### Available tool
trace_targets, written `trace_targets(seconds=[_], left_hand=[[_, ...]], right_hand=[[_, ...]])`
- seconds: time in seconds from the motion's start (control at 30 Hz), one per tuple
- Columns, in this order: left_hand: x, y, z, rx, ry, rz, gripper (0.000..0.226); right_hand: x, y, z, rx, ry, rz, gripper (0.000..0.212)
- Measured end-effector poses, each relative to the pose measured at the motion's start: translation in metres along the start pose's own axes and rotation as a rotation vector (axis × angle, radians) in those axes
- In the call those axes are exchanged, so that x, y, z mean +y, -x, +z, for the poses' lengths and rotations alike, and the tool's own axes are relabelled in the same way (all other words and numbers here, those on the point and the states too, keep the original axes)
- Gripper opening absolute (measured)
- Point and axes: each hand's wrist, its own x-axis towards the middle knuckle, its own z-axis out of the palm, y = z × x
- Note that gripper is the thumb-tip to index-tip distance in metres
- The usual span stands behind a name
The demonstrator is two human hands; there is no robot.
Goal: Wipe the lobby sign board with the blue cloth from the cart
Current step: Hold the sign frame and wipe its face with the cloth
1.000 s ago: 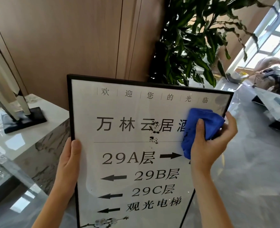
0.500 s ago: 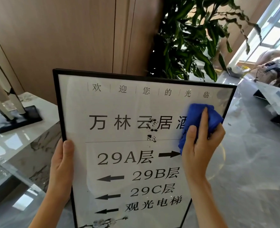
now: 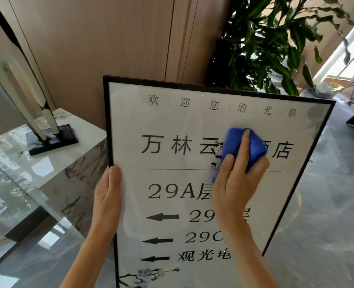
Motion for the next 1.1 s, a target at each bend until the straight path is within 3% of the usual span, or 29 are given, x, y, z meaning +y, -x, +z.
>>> trace_targets(seconds=[0.17, 0.37, 0.5, 0.67, 0.83, 0.97, 1.1], left_hand=[[-0.001, -0.001, 0.002, -0.003, -0.008, -0.012, 0.067], [0.008, 0.0, -0.001, -0.046, 0.052, -0.043, 0.046], [0.013, 0.003, -0.001, -0.07, 0.075, -0.036, 0.075], [0.016, 0.003, 0.0, -0.068, 0.035, -0.027, 0.077], [0.017, 0.005, 0.003, -0.062, 0.019, 0.006, 0.083], [0.015, 0.003, 0.004, -0.05, 0.023, 0.019, 0.081], [0.006, 0.0, 0.004, -0.049, 0.037, 0.03, 0.083]], right_hand=[[-0.027, 0.03, 0.016, -0.086, -0.014, -0.139, 0.051], [-0.03, 0.06, 0.014, -0.267, 0.032, -0.433, 0.049], [-0.019, 0.053, 0.002, -0.321, 0.134, -0.563, 0.068], [0.0, 0.026, -0.012, -0.321, 0.103, -0.421, 0.08], [0.032, -0.025, -0.036, -0.161, 0.134, -0.236, 0.058], [0.065, -0.065, -0.052, -0.081, 0.065, -0.042, 0.052], [0.079, -0.084, -0.053, -0.005, -0.002, 0.007, 0.049]])
